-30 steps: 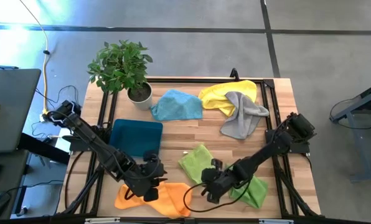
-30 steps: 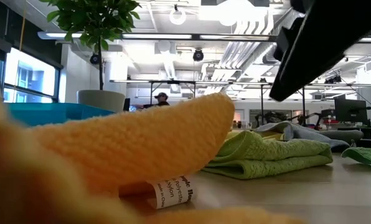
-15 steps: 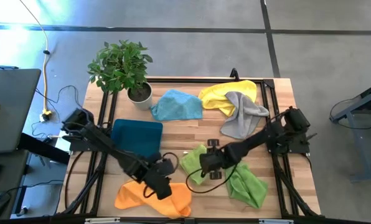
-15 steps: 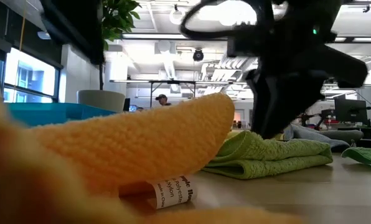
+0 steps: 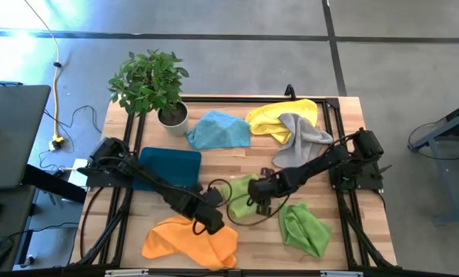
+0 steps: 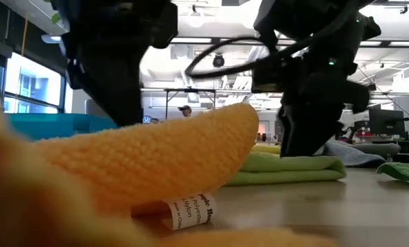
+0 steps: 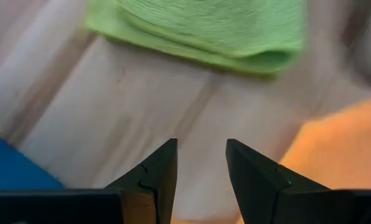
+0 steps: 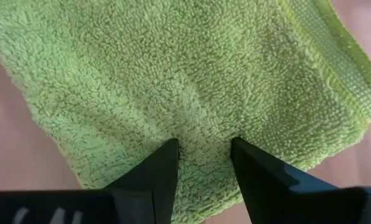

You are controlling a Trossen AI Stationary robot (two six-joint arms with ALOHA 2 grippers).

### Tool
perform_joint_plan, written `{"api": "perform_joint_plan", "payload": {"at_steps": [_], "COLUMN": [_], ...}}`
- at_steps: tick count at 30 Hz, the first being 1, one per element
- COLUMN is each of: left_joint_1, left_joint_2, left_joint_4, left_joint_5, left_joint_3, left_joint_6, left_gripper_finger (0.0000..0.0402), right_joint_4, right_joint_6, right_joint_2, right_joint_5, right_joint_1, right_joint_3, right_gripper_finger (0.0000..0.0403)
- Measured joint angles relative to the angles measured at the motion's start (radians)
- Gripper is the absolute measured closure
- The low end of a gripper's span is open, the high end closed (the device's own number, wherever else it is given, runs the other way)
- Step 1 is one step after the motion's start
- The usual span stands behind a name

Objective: Fold microfiber towels
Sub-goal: Put the light green microfiber towel into the blue bin

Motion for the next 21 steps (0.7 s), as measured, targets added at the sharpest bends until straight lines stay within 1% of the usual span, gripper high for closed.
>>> {"api": "perform_joint_plan", "payload": {"at_steps": [3,6,10,12,14,17,21], "left_joint_1": [0.021,0.052,0.096,0.118,0.140,0.171,0.193], "left_joint_2": [0.000,0.000,0.000,0.000,0.000,0.009,0.010], "left_joint_4": [-0.003,-0.001,-0.001,-0.001,-0.001,0.024,0.097], "left_joint_5": [-0.023,-0.041,-0.034,-0.031,-0.031,-0.031,-0.039], "left_joint_3": [0.000,0.000,0.000,0.000,0.000,0.001,0.001], "left_joint_6": [-0.002,-0.006,0.015,0.034,0.031,0.020,-0.005], "left_gripper_finger": [0.0273,0.0272,0.0270,0.0262,0.0250,0.0228,0.0204], "right_joint_4": [-0.010,-0.022,-0.102,-0.158,-0.187,-0.204,-0.309], "right_joint_6": [0.052,0.049,0.025,0.026,0.026,-0.019,-0.049], "right_joint_2": [-0.001,-0.025,-0.115,-0.178,-0.219,-0.276,-0.328], "right_joint_5": [0.035,0.077,0.146,0.193,0.218,0.225,0.234], "right_joint_1": [0.004,0.017,0.025,0.025,0.025,0.025,0.023], "right_joint_3": [-0.001,-0.004,-0.011,-0.008,-0.008,-0.007,-0.007], "right_gripper_finger": [0.0256,0.0256,0.0256,0.0256,0.0256,0.0256,0.0256]}}
